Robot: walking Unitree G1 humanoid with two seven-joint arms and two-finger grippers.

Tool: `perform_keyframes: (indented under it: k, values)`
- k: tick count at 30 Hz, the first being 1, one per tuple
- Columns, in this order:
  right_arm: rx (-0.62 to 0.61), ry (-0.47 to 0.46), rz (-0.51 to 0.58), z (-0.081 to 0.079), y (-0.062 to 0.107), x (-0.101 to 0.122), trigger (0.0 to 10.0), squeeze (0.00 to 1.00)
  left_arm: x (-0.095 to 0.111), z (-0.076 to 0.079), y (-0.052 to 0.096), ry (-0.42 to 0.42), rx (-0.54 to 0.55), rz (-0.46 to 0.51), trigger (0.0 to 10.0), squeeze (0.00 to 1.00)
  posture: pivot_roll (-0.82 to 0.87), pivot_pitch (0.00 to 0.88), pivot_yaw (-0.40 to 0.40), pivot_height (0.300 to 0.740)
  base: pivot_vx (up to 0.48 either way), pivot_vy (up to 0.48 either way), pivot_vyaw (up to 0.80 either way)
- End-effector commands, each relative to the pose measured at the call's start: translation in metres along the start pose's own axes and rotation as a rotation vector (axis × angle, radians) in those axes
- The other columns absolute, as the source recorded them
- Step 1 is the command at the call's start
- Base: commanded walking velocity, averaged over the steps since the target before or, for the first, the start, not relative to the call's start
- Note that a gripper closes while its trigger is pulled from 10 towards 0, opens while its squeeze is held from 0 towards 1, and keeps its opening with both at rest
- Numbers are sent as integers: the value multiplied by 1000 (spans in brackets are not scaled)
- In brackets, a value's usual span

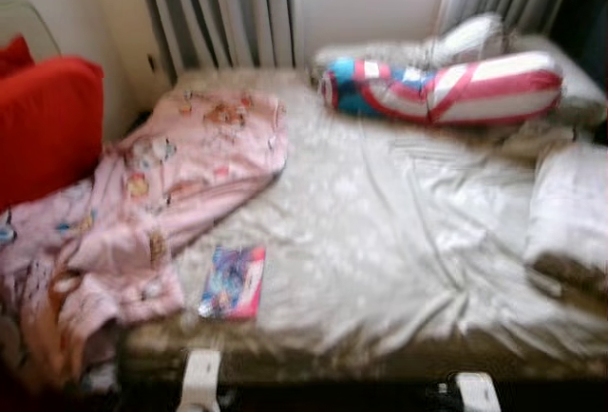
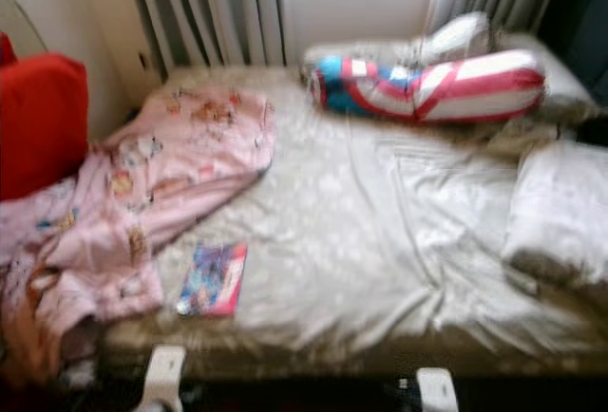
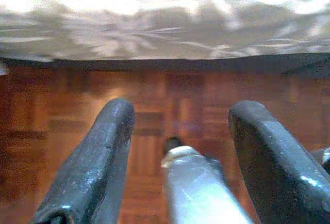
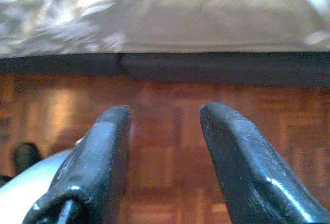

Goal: Clean up the room

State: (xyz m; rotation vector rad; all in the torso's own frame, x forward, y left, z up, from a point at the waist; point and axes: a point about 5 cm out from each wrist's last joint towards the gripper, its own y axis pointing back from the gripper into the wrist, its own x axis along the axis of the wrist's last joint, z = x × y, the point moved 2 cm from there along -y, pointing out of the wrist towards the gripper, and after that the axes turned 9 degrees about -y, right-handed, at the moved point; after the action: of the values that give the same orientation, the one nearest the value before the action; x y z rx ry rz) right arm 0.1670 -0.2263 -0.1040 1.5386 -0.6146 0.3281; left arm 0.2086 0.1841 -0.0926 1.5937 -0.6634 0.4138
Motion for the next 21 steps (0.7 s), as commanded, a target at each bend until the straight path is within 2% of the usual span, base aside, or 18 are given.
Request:
perform_keyframes:
  k: [1,5,21]
  values:
    - [11,-10,-14,-5,0,-5,10000,0,-4,-10,1,-1,25,-11,10000,0,-87,0,-20,731,0,-382,-788]
    - [12,-12,-12,-6,0,-4,10000,0,-4,-10,1,1,25,-10,10000,0,-87,0,-21,731,0,-380,-788]
    - [15,-13,3,-6,-1,-2,10000,0,-4,-10,1,6,27,-11,10000,0,-88,2,-22,731,0,-381,0]
